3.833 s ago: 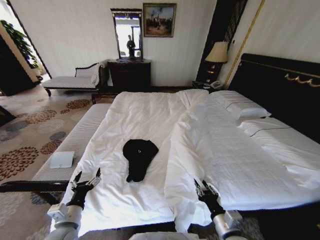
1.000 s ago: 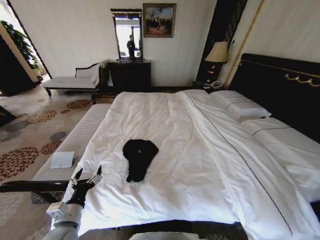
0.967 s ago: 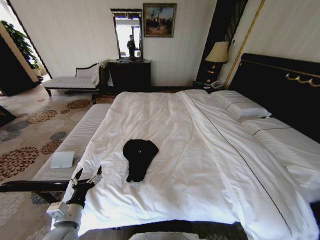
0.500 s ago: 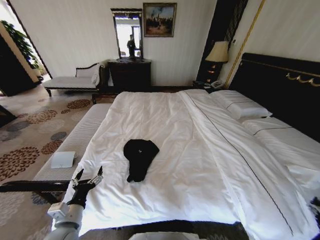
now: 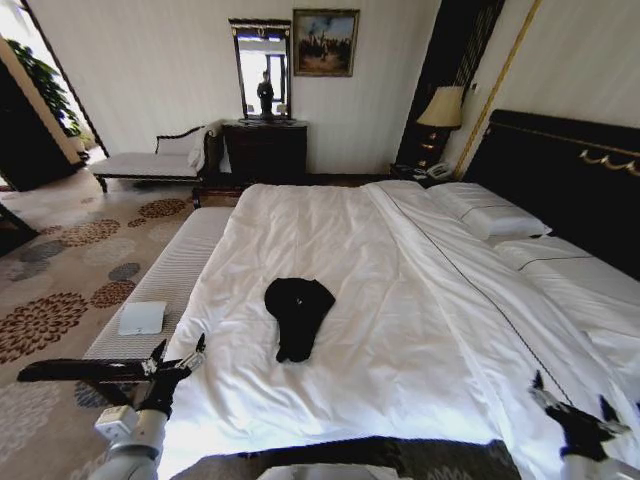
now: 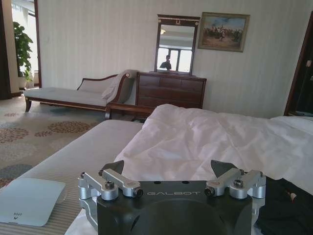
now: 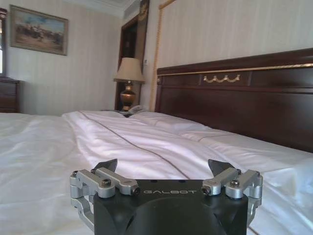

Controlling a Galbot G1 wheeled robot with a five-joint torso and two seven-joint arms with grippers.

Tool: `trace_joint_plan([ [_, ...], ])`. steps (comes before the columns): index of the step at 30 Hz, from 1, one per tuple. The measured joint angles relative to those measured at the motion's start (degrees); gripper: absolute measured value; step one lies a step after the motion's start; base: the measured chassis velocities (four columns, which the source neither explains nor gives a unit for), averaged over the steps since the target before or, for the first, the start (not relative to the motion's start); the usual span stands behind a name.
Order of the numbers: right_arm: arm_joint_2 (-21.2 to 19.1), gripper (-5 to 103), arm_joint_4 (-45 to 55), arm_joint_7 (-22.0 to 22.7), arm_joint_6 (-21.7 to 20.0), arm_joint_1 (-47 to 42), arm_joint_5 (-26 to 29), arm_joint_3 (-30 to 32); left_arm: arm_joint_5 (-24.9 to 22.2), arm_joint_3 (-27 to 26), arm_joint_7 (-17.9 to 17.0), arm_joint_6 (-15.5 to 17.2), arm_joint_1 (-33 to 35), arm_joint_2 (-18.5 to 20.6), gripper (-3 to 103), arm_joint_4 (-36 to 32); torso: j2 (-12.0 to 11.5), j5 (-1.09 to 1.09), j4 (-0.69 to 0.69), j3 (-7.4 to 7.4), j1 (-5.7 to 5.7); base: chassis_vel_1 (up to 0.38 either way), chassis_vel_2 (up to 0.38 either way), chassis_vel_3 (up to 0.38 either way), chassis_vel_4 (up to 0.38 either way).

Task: Fold the clothes on the bed.

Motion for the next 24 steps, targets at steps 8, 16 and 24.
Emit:
trace_joint_plan([
  [8,0.74,100,1.95,-0.05,-0.12,-0.20,-3.66,-2.77,0.00,-0.12,0.00,0.08,0.06,0.07,99,0.23,-0.01,-0.02,0.00,0.01,0.02,-0.013,-0.006,0.005,0.007],
  [16,0.53,100,0.91,0.25,0.70,-0.23,-5.18,-2.78,0.65,1.14,-0.11,0.50,-0.72,0.31,99,0.44,0.00,-0.01,-0.02,0.00,0.00,0.000,0.000,0.000,0.000],
  [24,0.43,100,0.84,-1.05,1.45,0.30,-6.18,-3.22,1.03,1.64,-0.29,0.85,-1.11,0.52,99,0.24,0.00,-0.01,-0.01,0.00,0.01,0.000,0.000,0.000,0.000],
])
